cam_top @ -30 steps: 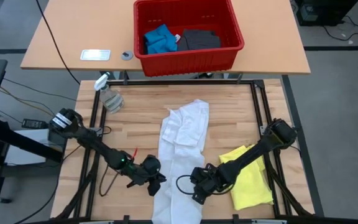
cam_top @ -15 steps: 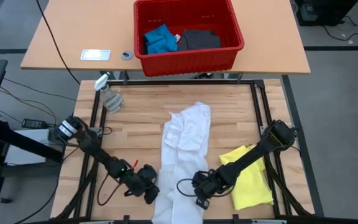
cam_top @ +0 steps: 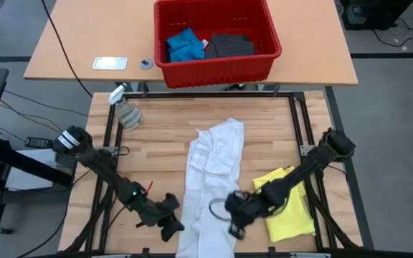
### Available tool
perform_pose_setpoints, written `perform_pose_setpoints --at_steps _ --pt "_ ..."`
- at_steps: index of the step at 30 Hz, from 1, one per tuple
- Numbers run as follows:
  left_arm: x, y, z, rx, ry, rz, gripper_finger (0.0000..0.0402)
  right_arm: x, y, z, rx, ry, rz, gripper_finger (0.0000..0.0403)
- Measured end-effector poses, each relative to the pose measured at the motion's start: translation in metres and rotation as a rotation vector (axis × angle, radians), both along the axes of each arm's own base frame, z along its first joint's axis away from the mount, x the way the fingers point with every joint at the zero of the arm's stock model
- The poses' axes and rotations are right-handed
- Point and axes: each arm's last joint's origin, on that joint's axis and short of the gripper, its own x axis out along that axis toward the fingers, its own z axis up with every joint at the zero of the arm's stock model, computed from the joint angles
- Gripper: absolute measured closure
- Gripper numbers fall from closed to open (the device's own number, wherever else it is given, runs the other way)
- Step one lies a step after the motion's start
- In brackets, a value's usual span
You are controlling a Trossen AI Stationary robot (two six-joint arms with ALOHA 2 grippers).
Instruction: Fold Laundry from Bin
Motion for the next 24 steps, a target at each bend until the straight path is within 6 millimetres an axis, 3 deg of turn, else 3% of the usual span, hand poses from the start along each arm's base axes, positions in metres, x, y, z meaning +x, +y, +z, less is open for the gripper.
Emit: perform_pose_setpoints --at_steps 6,10,17,24 --pt "0.007 0.033 0.017 0.078 -0.003 0.069 0.0368 0.013 -0.065 0.009 -0.208 0.011 -0.236 0.0399" --pt "0.007 0.044 0.023 0.094 0.014 0.095 0.0368 0.027 -0.112 0.010 -0.287 0.014 -0.276 0.0398" --pt "0.006 0.045 0.020 0.092 0.047 0.153 0.0368 0.037 -0.200 0.001 -0.385 0.089 -0.270 0.0398" --pt "-0.004 0.034 0.018 0.100 0.050 0.240 0.0368 0.024 -0.254 -0.023 -0.423 0.171 -0.282 0.0398"
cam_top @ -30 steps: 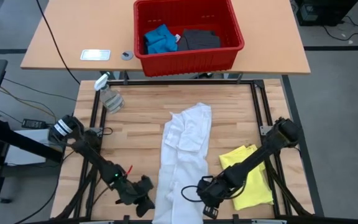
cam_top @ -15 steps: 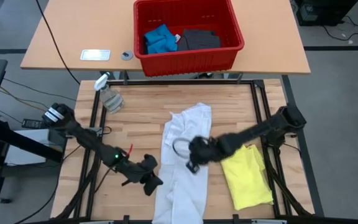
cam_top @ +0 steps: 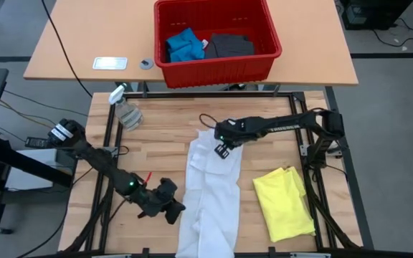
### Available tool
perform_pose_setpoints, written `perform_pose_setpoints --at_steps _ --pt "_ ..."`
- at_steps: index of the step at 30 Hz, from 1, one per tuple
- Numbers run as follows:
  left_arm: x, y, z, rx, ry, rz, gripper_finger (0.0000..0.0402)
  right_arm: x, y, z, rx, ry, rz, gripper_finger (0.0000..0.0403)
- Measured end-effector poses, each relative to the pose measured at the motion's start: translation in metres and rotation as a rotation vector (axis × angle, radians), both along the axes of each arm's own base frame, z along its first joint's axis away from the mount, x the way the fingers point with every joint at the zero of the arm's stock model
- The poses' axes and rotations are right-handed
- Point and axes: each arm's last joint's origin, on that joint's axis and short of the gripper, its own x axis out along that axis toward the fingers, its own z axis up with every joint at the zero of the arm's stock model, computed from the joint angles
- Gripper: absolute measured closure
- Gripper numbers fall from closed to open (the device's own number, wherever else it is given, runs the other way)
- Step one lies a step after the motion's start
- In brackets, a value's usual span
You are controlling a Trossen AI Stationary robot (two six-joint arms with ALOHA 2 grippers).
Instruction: Fold Laundry from Bin
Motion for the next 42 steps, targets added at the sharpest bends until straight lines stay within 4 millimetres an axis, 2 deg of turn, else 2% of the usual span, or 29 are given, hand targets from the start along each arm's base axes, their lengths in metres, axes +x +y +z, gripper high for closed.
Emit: perform_pose_setpoints --at_steps 4,9,16,21,27,30,36,42 --pt "-0.004 0.000 -0.003 0.011 0.037 0.027 0.0368 -0.010 -0.014 -0.018 0.037 0.017 -0.016 0.0398" --pt "-0.005 0.004 0.002 0.028 0.009 0.061 0.0368 -0.018 -0.014 -0.033 0.077 0.035 -0.010 0.0398" --pt "-0.013 0.021 0.022 0.111 -0.011 0.056 0.0368 -0.030 0.007 -0.052 0.126 0.099 -0.015 0.0399" --pt "-0.012 0.033 0.027 0.155 -0.004 0.039 0.0368 -0.036 0.035 -0.057 0.179 0.145 -0.033 0.0399" --pt "-0.006 0.041 0.026 0.124 0.036 -0.056 0.0368 -0.029 0.082 -0.041 0.163 0.098 -0.004 0.0400" --pt "-0.006 0.047 0.029 0.125 0.034 -0.074 0.0368 -0.024 0.096 -0.033 0.138 0.046 -0.011 0.0400" --pt "-0.007 0.060 0.043 0.149 -0.020 -0.074 0.0368 -0.015 0.101 -0.019 0.123 0.002 0.017 0.0400" --pt "-0.009 0.062 0.061 0.246 -0.170 -0.006 0.0368 -0.004 0.099 0.013 0.012 -0.010 0.062 0.0400"
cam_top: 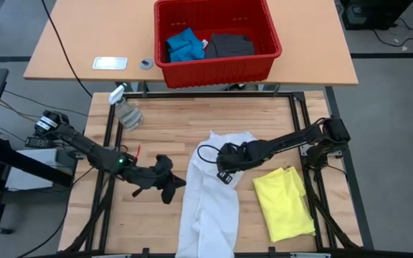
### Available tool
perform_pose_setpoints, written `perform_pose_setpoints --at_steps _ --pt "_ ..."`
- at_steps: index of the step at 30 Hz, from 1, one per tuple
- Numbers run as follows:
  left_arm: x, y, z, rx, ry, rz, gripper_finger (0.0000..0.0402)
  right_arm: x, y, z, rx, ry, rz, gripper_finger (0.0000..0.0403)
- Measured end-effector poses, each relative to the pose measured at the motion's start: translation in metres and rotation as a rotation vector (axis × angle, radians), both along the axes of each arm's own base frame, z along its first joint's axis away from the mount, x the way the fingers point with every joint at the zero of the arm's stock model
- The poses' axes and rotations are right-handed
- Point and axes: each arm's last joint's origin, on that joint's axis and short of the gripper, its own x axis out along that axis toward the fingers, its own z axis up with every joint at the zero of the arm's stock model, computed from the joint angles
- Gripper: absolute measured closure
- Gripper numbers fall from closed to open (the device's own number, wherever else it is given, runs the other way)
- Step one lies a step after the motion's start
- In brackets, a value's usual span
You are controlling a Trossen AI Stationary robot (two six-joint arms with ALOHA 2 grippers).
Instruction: Fold Laundry from Bin
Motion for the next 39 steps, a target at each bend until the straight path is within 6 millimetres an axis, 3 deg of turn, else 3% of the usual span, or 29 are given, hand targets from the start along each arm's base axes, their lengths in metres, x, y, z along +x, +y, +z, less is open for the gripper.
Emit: perform_pose_setpoints --at_steps 9,18,23,29,39 --pt "0.002 -0.010 0.001 0.049 -0.064 -0.002 0.0368 0.019 -0.024 0.039 -0.040 -0.092 0.066 0.0400" --pt "0.005 0.003 0.008 0.014 -0.090 0.044 0.0368 0.022 -0.034 0.049 -0.071 -0.097 0.106 0.0400" --pt "0.010 0.010 0.006 -0.009 -0.072 0.026 0.0368 0.016 -0.036 0.029 -0.076 -0.044 0.112 0.0400" --pt "0.017 0.013 -0.002 -0.001 -0.048 0.049 0.0368 -0.001 -0.038 -0.010 -0.075 0.060 0.111 0.0400" --pt "0.042 0.010 -0.041 -0.012 0.050 0.059 0.0368 -0.033 -0.023 -0.069 0.074 0.135 0.142 0.0400"
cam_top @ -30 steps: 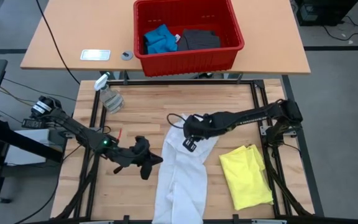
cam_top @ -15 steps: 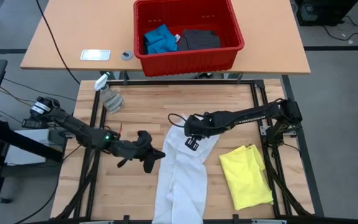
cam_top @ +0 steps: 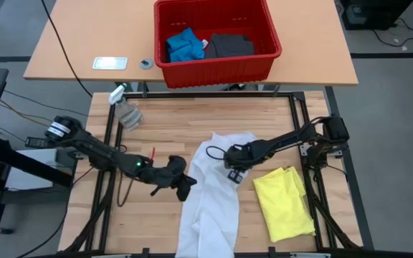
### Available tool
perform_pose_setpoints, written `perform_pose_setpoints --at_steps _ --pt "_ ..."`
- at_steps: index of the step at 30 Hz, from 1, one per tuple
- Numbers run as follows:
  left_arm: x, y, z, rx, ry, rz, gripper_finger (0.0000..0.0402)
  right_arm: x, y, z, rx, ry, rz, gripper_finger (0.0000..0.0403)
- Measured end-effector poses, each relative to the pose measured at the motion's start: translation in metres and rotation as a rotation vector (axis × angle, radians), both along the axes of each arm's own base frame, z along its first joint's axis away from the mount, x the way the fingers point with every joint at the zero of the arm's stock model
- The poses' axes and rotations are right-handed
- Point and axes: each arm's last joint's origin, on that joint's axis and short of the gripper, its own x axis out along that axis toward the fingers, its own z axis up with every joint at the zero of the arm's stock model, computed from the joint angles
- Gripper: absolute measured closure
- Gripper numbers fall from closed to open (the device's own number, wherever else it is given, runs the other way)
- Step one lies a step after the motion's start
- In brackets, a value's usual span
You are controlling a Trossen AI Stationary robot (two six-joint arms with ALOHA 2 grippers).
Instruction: Fold Laundry from Bin
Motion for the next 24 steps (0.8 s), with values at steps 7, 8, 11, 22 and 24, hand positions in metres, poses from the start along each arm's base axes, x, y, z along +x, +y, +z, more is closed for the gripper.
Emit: perform_pose_setpoints --at_steps 7,8,11,22,24 --pt "0.013 0.019 -0.007 -0.029 0.007 0.011 0.0368 -0.017 0.023 0.007 0.078 0.094 0.089 0.0400" --pt "0.014 0.022 -0.007 -0.029 0.006 0.018 0.0368 -0.016 0.026 0.016 0.064 0.063 0.096 0.0400" --pt "0.016 0.029 -0.008 -0.030 0.014 0.031 0.0367 -0.011 0.025 0.046 0.021 -0.076 0.080 0.0400" --pt "0.019 0.027 -0.016 -0.078 0.033 0.041 0.0342 0.005 -0.048 0.053 -0.096 -0.207 0.015 0.0400" --pt "0.024 0.021 -0.024 -0.104 0.033 0.036 0.0340 0.009 -0.058 0.043 -0.080 -0.181 0.037 0.0400"
